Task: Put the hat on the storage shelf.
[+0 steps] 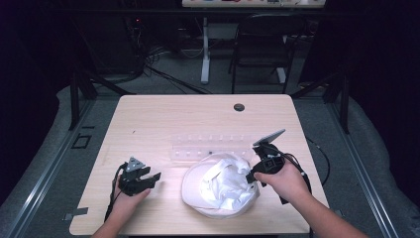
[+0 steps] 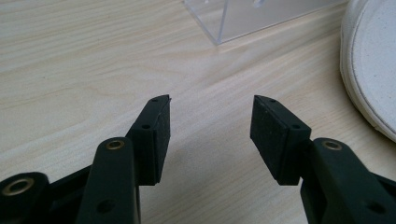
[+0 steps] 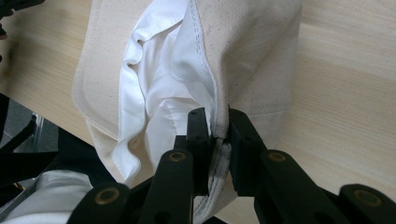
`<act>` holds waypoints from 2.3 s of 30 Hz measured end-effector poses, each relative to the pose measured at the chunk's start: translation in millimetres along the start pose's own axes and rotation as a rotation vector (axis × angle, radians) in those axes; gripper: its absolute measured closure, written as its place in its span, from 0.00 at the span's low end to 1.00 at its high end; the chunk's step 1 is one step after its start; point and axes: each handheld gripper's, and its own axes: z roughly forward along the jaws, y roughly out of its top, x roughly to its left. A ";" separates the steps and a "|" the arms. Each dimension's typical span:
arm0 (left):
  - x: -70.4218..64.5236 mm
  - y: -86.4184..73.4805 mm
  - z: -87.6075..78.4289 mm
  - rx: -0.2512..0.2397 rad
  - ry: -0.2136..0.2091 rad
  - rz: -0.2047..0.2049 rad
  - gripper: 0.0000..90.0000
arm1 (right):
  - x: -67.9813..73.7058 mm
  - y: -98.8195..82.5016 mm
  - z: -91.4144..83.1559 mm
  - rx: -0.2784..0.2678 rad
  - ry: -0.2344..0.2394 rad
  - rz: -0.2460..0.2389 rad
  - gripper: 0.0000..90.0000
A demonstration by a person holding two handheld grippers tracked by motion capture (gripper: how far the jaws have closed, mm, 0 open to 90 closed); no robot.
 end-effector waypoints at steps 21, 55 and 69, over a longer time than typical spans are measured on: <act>0.3 0.1 -0.4 -0.002 -0.004 -0.003 0.54 | 34.9 26.4 -19.4 0.096 -0.116 0.000 0.90; -0.2 0.3 0.2 0.007 -0.007 -0.002 0.54 | 39.3 44.3 -79.8 0.067 0.047 0.118 0.90; -1.2 0.1 0.9 0.005 -0.005 0.001 0.54 | 9.0 40.0 -83.3 0.059 0.390 0.228 0.91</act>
